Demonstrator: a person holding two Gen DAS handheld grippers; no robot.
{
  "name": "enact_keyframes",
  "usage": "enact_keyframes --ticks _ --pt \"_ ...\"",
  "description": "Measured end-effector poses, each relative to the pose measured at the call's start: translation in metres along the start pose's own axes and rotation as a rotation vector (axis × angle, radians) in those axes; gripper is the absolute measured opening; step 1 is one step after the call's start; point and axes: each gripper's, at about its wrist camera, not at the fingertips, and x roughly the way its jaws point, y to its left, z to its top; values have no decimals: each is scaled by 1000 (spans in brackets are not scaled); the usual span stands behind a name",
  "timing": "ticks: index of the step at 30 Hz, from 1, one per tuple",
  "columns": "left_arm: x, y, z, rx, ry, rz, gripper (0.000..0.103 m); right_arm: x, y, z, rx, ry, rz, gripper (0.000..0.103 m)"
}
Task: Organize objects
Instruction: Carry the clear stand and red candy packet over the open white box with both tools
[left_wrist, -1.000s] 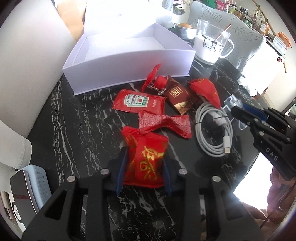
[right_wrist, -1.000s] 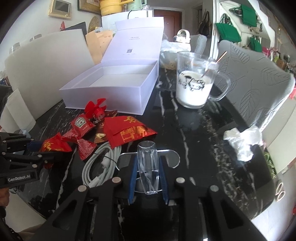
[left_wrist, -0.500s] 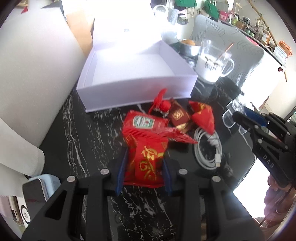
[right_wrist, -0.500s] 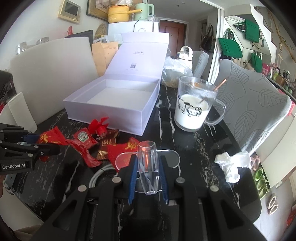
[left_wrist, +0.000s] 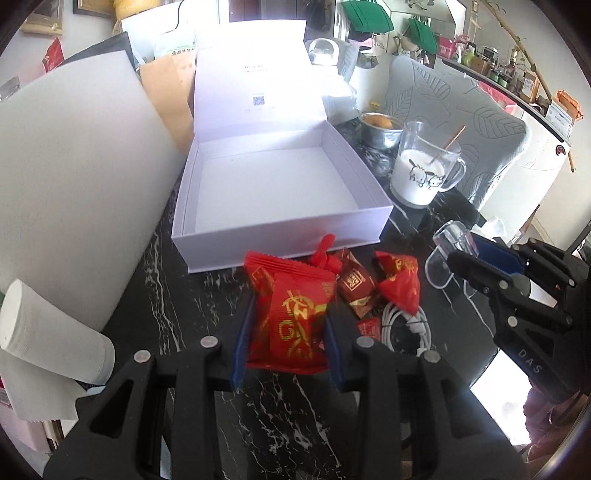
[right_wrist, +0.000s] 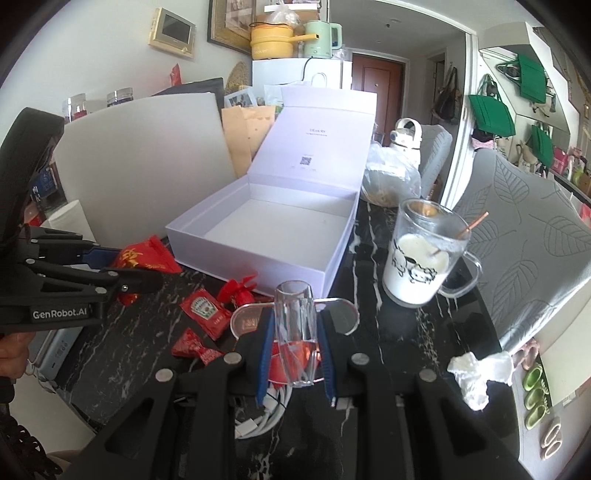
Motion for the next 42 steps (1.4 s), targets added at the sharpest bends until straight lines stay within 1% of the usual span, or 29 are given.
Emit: enact_keyframes --ticks 5,11,20,29,37,42 --pt "-5 -2 11 21 -18 21 33 -1 2 13 -17 -11 34 22" --pt "-6 -3 24 39 -24 23 33 0 2 28 -39 -18 61 22" --pt "0 2 48 64 -40 55 33 11 0 49 -61 -13 77 22" --pt "14 13 75 88 -41 87 33 34 -6 70 -77 -1 75 22" --pt "32 24 92 79 -26 92 33 57 -11 85 -84 16 83 22" --pt "45 28 106 83 -23 95 33 69 -15 98 -93 12 81 22"
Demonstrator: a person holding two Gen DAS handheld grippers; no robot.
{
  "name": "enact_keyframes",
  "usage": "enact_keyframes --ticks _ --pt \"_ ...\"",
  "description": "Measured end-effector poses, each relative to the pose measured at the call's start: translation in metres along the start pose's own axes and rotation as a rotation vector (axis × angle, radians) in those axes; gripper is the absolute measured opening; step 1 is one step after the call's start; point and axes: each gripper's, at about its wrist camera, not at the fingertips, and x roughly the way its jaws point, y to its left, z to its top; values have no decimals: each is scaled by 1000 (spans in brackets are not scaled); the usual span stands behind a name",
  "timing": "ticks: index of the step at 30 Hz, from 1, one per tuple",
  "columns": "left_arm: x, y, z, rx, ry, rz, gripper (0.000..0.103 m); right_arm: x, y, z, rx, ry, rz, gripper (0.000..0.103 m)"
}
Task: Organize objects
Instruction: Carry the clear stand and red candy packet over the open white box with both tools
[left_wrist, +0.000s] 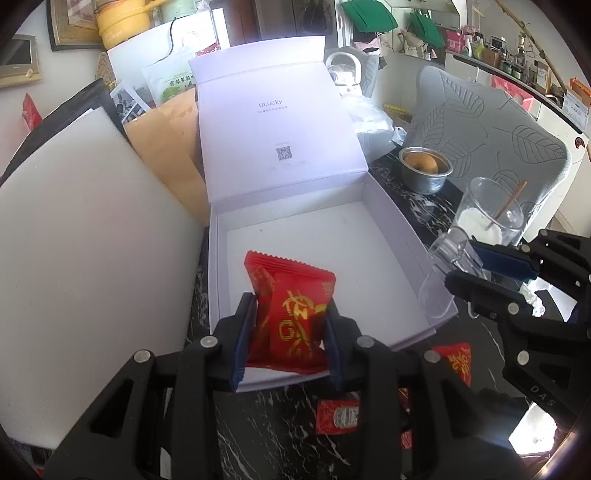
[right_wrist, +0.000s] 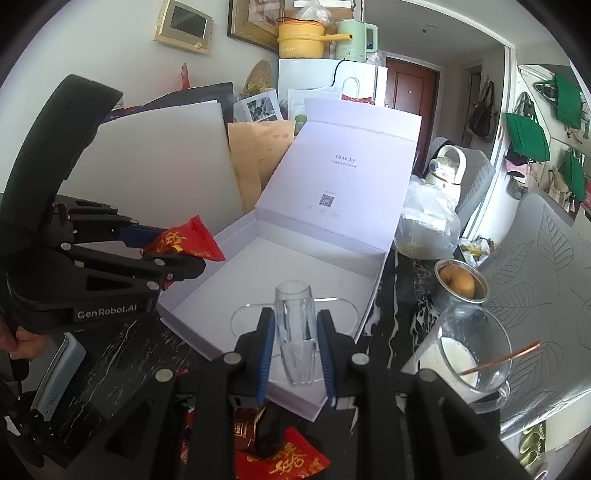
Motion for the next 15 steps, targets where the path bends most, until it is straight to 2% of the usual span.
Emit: enact_keyframes --ticks 15 --pt "45 10 43 -11 15 27 33 40 -25 40 -2 1 -11 22"
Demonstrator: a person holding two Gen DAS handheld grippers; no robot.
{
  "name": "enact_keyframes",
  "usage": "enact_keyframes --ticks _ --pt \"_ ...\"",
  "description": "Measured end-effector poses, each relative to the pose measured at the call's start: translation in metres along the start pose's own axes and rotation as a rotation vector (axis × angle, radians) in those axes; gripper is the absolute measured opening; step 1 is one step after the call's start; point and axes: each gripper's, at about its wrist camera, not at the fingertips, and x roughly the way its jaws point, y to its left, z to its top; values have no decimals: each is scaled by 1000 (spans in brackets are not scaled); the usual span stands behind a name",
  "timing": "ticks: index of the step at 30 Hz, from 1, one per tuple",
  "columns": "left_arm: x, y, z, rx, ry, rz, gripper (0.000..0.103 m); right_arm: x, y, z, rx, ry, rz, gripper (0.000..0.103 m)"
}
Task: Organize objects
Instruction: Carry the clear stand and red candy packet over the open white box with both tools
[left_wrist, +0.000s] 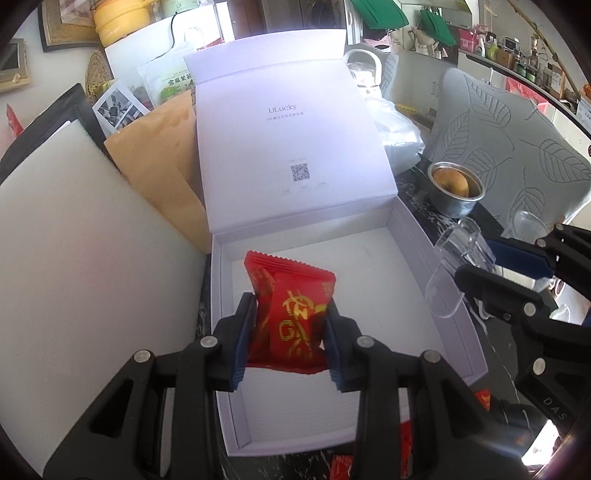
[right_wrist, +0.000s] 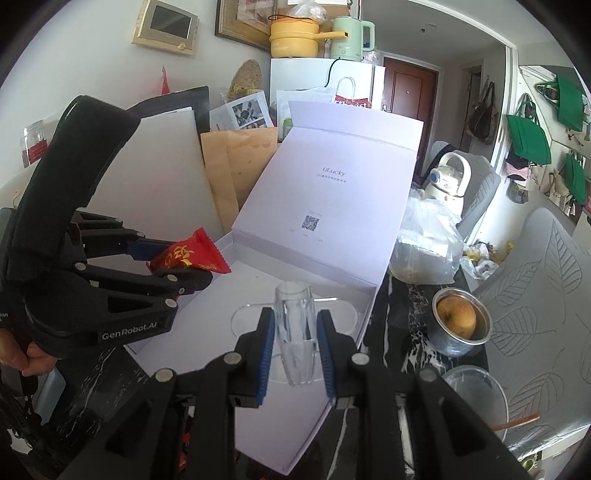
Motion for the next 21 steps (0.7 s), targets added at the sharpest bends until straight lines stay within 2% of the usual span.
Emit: enact_keyframes --ticks 11,21 --pt "30 1 23 4 22 18 33 30 -10 20 11 23 -6 22" --pt "69 5 25 -6 92 22 33 63 -9 29 20 66 6 22"
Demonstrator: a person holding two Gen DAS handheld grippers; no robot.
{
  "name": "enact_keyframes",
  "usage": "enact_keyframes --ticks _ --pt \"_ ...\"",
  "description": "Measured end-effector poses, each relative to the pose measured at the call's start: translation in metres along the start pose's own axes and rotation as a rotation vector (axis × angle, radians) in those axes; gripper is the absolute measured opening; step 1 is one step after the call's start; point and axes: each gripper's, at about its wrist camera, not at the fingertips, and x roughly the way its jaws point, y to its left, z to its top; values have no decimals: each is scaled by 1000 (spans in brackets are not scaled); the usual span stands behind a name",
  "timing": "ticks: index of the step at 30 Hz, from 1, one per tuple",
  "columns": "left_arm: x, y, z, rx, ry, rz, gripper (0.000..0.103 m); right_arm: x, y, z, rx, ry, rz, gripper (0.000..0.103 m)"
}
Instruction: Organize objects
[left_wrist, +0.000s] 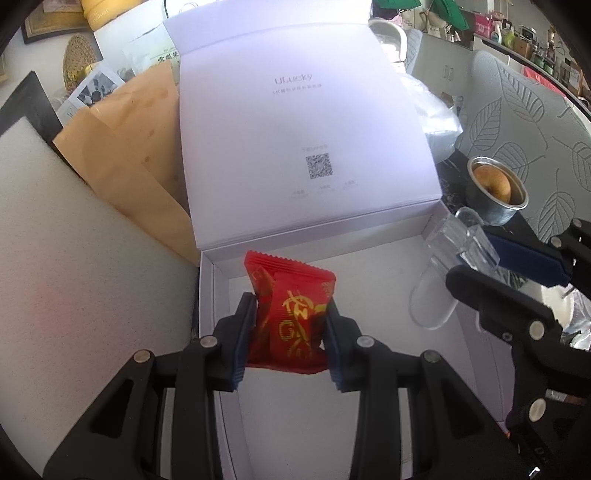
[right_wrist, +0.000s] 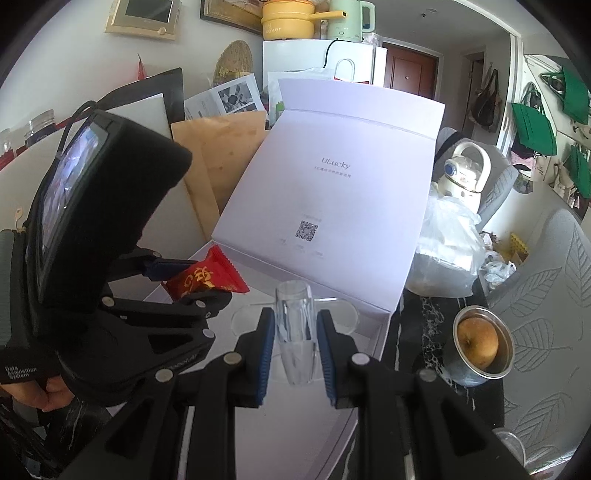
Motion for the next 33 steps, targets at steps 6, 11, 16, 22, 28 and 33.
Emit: enact_keyframes --ticks 6,11,16,22,28,33 --pt "20 1 -1 2 43 4 33 27 2 1 -10 44 8 22" --pt "34 -2 -2 17 73 2 33 46 -1 -2 -5 77 12 22" --pt "45 -5 -2 16 108 -2 33 59 -6 -3 11 117 3 22" --pt "58 -13 -3 49 156 -11 33 68 -10 -7 22 138 -4 22" --pt "67 -18 -5 44 172 7 33 75 -16 -11 42 167 -12 23" --pt "76 -19 -8 30 197 12 34 76 -18 -13 25 167 -21 23"
